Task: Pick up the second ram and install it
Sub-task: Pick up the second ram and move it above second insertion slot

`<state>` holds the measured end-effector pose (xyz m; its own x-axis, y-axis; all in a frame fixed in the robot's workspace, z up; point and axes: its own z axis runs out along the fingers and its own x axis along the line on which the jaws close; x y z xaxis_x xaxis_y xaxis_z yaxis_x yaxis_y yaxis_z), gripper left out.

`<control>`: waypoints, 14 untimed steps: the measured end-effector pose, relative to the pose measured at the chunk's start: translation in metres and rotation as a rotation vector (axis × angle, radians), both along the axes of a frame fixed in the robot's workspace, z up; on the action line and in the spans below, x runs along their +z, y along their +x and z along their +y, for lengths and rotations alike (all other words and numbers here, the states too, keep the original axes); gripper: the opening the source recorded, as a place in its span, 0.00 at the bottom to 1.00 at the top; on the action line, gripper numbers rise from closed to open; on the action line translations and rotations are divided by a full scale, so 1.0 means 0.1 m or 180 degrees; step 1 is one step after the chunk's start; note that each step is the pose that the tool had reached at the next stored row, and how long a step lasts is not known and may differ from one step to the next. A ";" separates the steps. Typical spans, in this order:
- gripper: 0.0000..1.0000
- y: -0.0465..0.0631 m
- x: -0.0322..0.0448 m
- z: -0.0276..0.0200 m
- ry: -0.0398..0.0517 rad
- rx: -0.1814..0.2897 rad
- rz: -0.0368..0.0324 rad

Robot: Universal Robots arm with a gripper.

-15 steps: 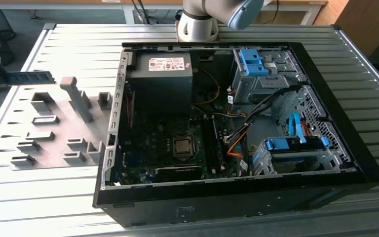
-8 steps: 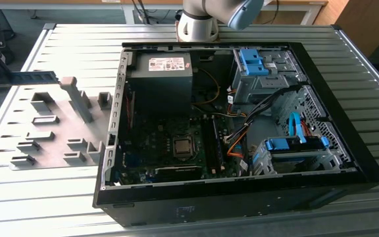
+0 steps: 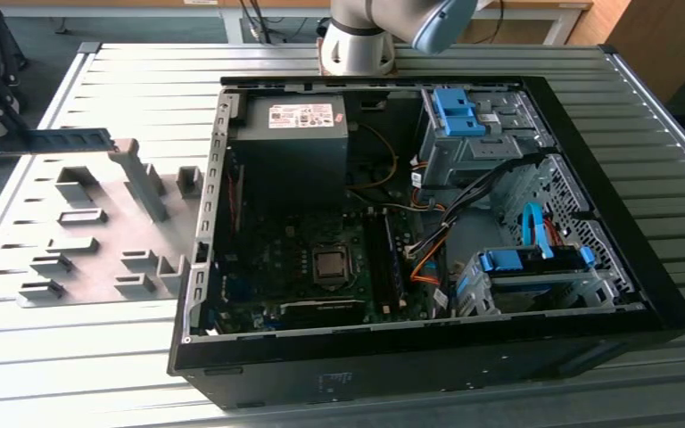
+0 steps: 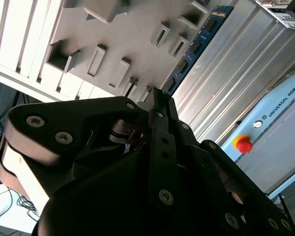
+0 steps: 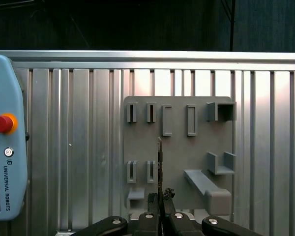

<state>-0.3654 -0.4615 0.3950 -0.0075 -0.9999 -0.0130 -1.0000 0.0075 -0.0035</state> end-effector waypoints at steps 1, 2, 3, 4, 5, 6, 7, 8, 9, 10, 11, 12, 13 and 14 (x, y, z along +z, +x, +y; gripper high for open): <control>0.14 0.01 0.000 0.000 0.0000 0.0000 0.0000; 0.14 0.02 0.000 0.000 0.0000 0.0000 0.0000; 0.14 0.03 -0.001 0.000 0.0000 0.0000 0.0000; 0.14 0.04 0.000 0.000 0.0000 0.0000 0.0000; 0.14 0.05 0.000 0.000 0.0000 0.0000 0.0000; 0.14 0.06 0.000 0.000 0.0000 0.0000 0.0000; 0.14 0.07 0.000 0.000 0.0000 0.0000 0.0000; 0.14 0.08 0.000 0.000 0.0000 0.0000 0.0000; 0.14 0.09 0.000 0.000 0.0000 0.0000 0.0000; 0.14 0.10 0.000 0.000 0.0000 0.0000 0.0000; 0.14 0.11 0.000 0.000 0.0000 0.0000 0.0000; 0.14 0.12 0.000 0.000 0.0000 0.0000 0.0000; 0.14 0.13 0.000 0.000 0.0000 0.0000 0.0000; 0.14 0.15 0.000 0.000 0.0000 0.0000 0.0000</control>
